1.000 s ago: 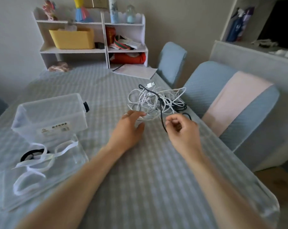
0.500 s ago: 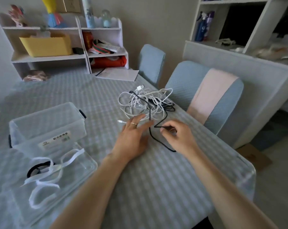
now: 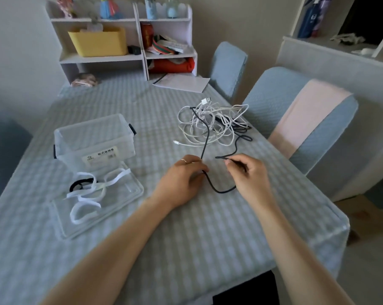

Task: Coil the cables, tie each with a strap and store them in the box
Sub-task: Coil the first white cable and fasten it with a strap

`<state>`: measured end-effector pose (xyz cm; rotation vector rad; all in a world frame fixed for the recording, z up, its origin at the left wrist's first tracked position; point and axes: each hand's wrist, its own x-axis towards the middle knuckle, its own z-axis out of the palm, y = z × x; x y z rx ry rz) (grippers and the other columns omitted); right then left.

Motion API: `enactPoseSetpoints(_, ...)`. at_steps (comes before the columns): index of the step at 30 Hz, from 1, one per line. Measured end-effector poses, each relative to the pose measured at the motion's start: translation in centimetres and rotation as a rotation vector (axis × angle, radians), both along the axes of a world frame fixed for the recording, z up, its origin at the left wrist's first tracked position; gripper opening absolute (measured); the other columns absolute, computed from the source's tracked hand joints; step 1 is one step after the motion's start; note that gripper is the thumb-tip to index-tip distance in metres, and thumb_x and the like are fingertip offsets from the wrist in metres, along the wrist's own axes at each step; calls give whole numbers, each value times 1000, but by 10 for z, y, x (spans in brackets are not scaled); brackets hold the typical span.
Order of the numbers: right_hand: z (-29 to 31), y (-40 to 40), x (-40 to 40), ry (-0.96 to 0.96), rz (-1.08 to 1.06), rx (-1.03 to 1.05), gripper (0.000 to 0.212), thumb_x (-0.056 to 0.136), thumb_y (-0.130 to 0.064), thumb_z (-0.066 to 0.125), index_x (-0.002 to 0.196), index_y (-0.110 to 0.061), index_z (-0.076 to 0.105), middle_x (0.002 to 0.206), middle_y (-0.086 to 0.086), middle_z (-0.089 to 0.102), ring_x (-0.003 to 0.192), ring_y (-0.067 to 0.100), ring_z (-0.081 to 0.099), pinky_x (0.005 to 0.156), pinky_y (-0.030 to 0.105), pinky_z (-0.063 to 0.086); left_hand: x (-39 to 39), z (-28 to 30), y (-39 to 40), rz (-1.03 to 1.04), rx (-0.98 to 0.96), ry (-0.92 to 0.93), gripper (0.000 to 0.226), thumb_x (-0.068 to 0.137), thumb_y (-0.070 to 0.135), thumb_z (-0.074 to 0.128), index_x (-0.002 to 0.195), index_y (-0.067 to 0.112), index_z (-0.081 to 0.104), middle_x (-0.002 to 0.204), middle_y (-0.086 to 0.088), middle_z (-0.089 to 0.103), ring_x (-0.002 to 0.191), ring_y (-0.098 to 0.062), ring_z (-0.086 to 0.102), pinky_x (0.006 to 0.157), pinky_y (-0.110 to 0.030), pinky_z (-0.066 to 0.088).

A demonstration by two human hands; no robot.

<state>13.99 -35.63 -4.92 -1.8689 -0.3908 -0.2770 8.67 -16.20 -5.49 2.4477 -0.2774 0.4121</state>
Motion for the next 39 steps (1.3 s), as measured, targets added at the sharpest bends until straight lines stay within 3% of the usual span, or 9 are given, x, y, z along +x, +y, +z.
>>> enactPoseSetpoints(8, 0, -6, 22, 44, 67, -51, 9, 86, -12, 69, 79, -17, 72, 63, -10, 66, 59, 0, 60, 60, 13, 43, 0, 1, 1, 273, -61, -59, 39, 80, -6, 54, 111, 9, 72, 109, -7, 71, 94, -11, 60, 83, 2, 33)
enactPoseSetpoints(12, -1, -14, 41, 45, 56, -39, 9, 85, -10, 68, 80, -16, 73, 65, -10, 67, 62, 0, 61, 63, 11, 43, 27, 3, -5, 413, 10, 0, 50, 82, -2, 51, 129, 10, 63, 131, -10, 61, 109, -29, 63, 89, -22, 44)
enactPoseSetpoints(15, -2, -20, 52, 20, 38, -53, 9, 84, -10, 67, 81, -16, 72, 70, -7, 69, 68, 5, 63, 66, 13, 46, 50, 8, -13, 510, 122, 140, 50, 89, 11, 53, 137, 21, 57, 143, -1, 52, 122, -26, 56, 94, -34, 47)
enactPoseSetpoints(20, -4, -13, 76, 21, 60, -181, 11, 88, -16, 61, 87, -12, 71, 86, 4, 67, 79, 18, 62, 72, 27, 46, 68, 22, -20, 556, 84, 176, 13, 94, 26, 61, 98, 17, 69, 100, -4, 60, 97, -28, 62, 79, -32, 46)
enactPoseSetpoints(24, -4, -6, 92, 10, 58, -341, 16, 92, -19, 55, 85, -11, 67, 91, 8, 65, 82, 27, 60, 67, 31, 39, 44, 41, -23, 588, -289, 78, 21, 91, 27, 67, 71, 20, 61, 62, 9, 56, 61, -9, 54, 61, -27, 39)
enactPoseSetpoints(28, 2, 2, 104, 73, 3, -485, 20, 92, -23, 48, 76, -16, 57, 93, 9, 64, 84, 30, 59, 63, 32, 38, 17, 77, -24, 573, -733, -86, 23, 84, 30, 73, 71, 14, 63, 64, 5, 62, 67, -15, 60, 75, -35, 52)
enactPoseSetpoints(30, 5, 5, 104, 118, -17, -458, 17, 89, -23, 49, 83, -16, 63, 96, 6, 66, 90, 30, 62, 67, 33, 43, 8, 90, -27, 525, -809, -101, 25, 86, 27, 72, 75, 7, 63, 69, 1, 64, 67, -13, 60, 78, -35, 53)
enactPoseSetpoints(34, 4, 6, 79, 25, -15, -246, 27, 83, -12, 61, 109, -15, 69, 114, 6, 61, 111, 26, 56, 91, 35, 43, -3, 101, -25, 521, -757, -45, 33, 93, 20, 68, 81, -10, 61, 71, -10, 61, 65, -13, 57, 79, -38, 51)
enactPoseSetpoints(39, 27, 18, 54, -313, 22, -279, 45, 80, -32, 61, 123, -18, 62, 117, 2, 61, 115, 26, 52, 102, 43, 39, -6, 117, -10, 420, -529, 141, 36, 77, 45, 74, 72, 10, 67, 68, -8, 62, 70, -18, 54, 73, -37, 44)
